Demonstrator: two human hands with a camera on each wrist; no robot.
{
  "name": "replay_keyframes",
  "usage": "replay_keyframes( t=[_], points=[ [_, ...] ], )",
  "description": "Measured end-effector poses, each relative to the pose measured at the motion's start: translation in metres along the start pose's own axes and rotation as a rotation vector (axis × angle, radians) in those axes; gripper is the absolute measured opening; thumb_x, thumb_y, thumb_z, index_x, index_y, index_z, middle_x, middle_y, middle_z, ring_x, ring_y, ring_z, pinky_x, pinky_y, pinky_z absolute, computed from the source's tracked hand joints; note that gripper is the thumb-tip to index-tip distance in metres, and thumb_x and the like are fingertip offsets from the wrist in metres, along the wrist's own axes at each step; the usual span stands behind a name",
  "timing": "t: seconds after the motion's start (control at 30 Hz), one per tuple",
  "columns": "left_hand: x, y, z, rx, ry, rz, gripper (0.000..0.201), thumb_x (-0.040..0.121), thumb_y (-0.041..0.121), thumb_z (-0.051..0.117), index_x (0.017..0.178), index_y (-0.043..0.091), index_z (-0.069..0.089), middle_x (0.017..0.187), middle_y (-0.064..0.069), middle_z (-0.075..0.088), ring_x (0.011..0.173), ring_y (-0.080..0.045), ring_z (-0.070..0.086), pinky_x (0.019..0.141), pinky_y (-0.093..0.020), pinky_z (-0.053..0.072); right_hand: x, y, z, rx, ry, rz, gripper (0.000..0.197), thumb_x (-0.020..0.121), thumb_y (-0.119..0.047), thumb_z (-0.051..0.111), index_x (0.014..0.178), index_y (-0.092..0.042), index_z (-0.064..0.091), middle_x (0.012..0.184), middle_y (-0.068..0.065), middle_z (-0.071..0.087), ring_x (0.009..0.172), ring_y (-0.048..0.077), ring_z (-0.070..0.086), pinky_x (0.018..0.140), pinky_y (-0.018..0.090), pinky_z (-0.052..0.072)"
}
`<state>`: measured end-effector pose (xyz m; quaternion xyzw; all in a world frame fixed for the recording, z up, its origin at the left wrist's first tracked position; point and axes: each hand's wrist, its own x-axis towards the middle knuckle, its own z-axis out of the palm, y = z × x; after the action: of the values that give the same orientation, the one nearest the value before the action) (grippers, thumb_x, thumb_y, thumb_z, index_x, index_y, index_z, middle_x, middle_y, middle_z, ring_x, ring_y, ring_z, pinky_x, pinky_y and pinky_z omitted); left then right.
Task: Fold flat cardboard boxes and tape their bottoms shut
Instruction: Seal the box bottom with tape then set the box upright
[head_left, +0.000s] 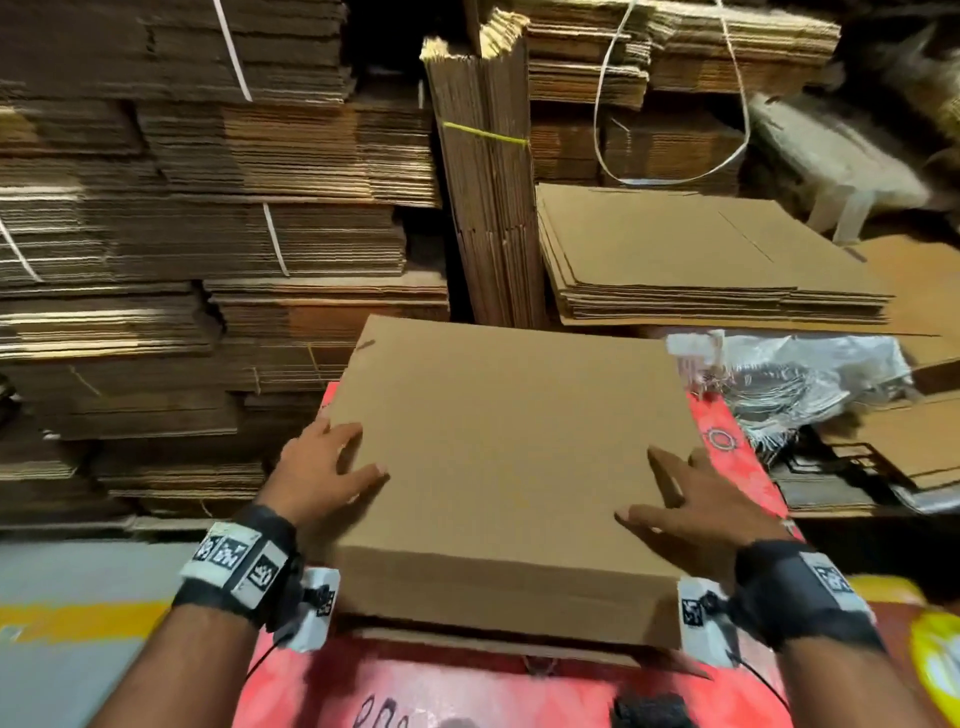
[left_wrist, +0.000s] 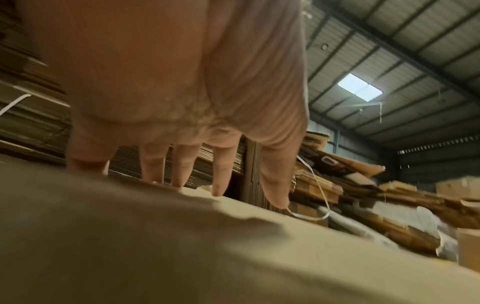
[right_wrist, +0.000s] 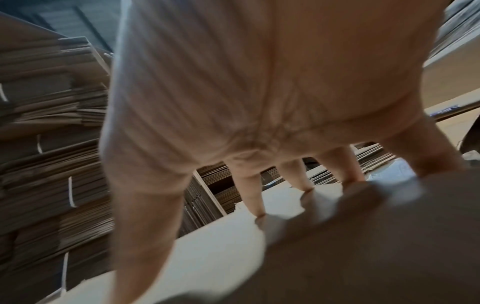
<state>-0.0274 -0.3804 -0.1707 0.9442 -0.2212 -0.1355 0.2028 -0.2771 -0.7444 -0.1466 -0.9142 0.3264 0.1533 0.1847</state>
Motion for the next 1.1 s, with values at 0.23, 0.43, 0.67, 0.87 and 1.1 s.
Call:
replay_keyframes(
  t=[0.23, 0.43, 0.67, 0.87, 1.1],
  points=[
    [-0.003, -0.007, 0.027, 0.182, -0.098, -0.018, 0.137, 0.046, 0.106, 0.04, 0.16, 0.039, 0.005, 0.168, -0.001, -0.018, 0.154, -0.031, -0.01, 0.119, -0.063, 0.02, 0.015, 0.01, 0.02, 0.006, -0.056, 0.028, 0.136, 0.059, -0.081, 0.078, 0.16, -0.045, -0.006, 0.17, 0.008, -0.015, 0.152, 0.05, -0.012, 0.122, 0.06, 0.01],
    [0.034, 0.022, 0.021, 0.208, -0.034, -0.027, 0.104, 0.07, 0.092, 0.05, 0.156, 0.04, 0.023, 0.169, -0.001, 0.001, 0.154, -0.032, -0.001, 0.114, -0.069, 0.026, 0.05, 0.005, 0.009, 0.084, 0.126, 0.082, 0.128, 0.041, -0.102, 0.06, 0.153, -0.051, 0.023, 0.164, 0.002, 0.012, 0.151, 0.044, 0.009, 0.112, 0.073, 0.026],
    [0.002, 0.017, 0.043, 0.17, 0.089, -0.054, 0.103, 0.061, 0.106, 0.032, 0.15, 0.055, 0.021, 0.168, 0.008, 0.004, 0.155, -0.023, -0.006, 0.107, -0.071, 0.031, 0.045, 0.022, 0.049, 0.166, 0.263, 0.051, 0.13, 0.048, -0.107, 0.031, 0.16, -0.042, 0.016, 0.171, 0.009, 0.002, 0.157, 0.035, -0.003, 0.125, 0.054, 0.004],
    [-0.001, 0.016, 0.036, 0.17, -0.037, -0.083, 0.129, 0.04, 0.113, 0.037, 0.153, 0.057, 0.008, 0.168, 0.011, -0.006, 0.155, -0.027, -0.014, 0.116, -0.069, 0.024, 0.045, 0.026, 0.047, 0.191, 0.298, 0.035, 0.129, 0.05, -0.104, 0.043, 0.159, -0.04, 0.023, 0.171, 0.003, 0.007, 0.153, 0.036, 0.011, 0.123, 0.051, 0.014],
    [0.009, 0.036, 0.014, 0.268, -0.205, -0.142, 0.134, 0.037, 0.108, 0.05, 0.152, 0.06, 0.001, 0.168, 0.01, -0.01, 0.153, -0.043, -0.001, 0.113, -0.072, 0.026, 0.042, 0.017, 0.042, 0.237, 0.267, 0.075, 0.109, 0.068, -0.088, 0.062, 0.158, -0.043, 0.022, 0.17, -0.005, 0.006, 0.151, 0.039, 0.014, 0.116, 0.061, 0.03]
  ],
)
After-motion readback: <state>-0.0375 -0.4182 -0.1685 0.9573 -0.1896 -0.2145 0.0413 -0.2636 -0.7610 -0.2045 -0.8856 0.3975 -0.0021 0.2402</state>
